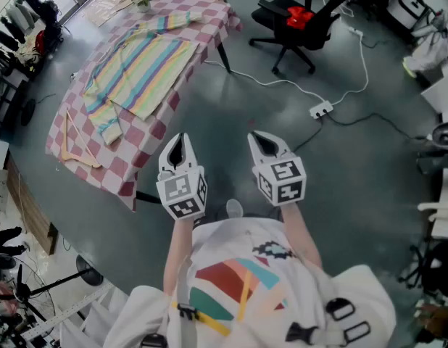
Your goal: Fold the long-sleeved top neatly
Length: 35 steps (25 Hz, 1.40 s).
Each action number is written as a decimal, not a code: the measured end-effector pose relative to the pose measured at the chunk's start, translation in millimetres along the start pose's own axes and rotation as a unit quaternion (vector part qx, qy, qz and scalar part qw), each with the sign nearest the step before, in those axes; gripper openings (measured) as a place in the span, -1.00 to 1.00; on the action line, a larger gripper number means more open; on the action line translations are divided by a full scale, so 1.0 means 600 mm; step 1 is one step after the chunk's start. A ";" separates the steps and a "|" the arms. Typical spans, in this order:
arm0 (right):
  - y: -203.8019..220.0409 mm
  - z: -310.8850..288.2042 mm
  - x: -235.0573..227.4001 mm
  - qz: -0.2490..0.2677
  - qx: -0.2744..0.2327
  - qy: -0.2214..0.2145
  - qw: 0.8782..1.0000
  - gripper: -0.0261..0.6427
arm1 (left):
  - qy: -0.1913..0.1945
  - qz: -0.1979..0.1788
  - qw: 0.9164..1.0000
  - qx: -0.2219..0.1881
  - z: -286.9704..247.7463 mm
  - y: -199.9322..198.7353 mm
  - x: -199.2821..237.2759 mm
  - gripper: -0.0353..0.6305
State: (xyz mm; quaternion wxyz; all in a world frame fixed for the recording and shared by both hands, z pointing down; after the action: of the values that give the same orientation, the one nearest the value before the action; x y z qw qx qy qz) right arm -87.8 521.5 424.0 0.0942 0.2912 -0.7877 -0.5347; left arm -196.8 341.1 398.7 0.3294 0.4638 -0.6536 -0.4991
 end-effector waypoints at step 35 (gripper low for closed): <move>-0.003 0.010 -0.026 -0.033 -0.049 0.024 0.998 0.00 | 0.069 -0.023 0.997 -0.003 -0.026 0.011 -0.040 0.00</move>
State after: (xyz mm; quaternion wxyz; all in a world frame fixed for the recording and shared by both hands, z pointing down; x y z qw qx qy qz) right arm -77.5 534.4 422.3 0.1096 0.3251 -0.7481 -0.5681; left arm -176.2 358.9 410.1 0.3638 0.5111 -0.6167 -0.4756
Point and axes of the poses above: the fingertips, and each gripper's own axes: z backward along the fingers, x to its left, y out of its underside, the point moved 5 cm from there along z, backward along the fingers, and after that the axes turned 5 degrees about -z, right-handed, at the moved point
